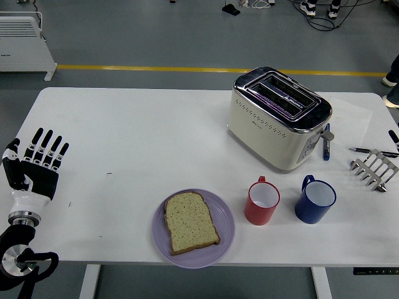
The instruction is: Push plate across desktop,pick up the break from the machine,place the break in the plate
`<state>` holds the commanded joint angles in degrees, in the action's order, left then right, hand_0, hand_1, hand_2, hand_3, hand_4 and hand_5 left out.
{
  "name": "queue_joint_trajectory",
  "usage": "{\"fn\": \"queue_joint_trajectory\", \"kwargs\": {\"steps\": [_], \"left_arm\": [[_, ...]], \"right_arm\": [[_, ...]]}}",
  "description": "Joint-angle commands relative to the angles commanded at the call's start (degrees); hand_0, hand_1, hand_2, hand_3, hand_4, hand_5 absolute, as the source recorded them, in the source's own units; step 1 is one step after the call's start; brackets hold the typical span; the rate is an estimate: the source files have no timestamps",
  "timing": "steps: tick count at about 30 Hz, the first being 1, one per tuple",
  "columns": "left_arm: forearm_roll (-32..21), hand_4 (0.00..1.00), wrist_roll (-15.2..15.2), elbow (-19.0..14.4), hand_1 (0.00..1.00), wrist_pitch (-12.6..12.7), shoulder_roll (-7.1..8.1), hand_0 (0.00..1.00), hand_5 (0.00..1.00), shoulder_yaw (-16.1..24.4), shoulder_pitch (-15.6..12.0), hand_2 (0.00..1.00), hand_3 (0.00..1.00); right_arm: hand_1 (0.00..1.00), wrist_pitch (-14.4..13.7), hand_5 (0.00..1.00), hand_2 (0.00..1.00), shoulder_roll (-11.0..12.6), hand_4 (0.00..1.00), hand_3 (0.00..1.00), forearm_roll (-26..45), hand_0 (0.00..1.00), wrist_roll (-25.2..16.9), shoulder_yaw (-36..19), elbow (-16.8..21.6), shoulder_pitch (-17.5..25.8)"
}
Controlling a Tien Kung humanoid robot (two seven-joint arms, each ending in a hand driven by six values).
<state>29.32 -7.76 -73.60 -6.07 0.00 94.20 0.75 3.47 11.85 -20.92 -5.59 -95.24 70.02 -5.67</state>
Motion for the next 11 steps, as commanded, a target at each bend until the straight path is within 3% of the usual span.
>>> {"fn": "queue_joint_trajectory", "kwargs": {"steps": [11], "left_arm": [[0.0, 0.551, -0.6, 0.2, 0.792, 0.2, 0.00, 0.802, 0.998, 0.0, -0.3, 0.806, 0.741]], "right_arm": [[0.748, 0.1, 0.454, 0.758, 0.0, 0.493, 0.722, -0.2, 0.768, 0.2, -0.1, -0.2, 0.0]]}}
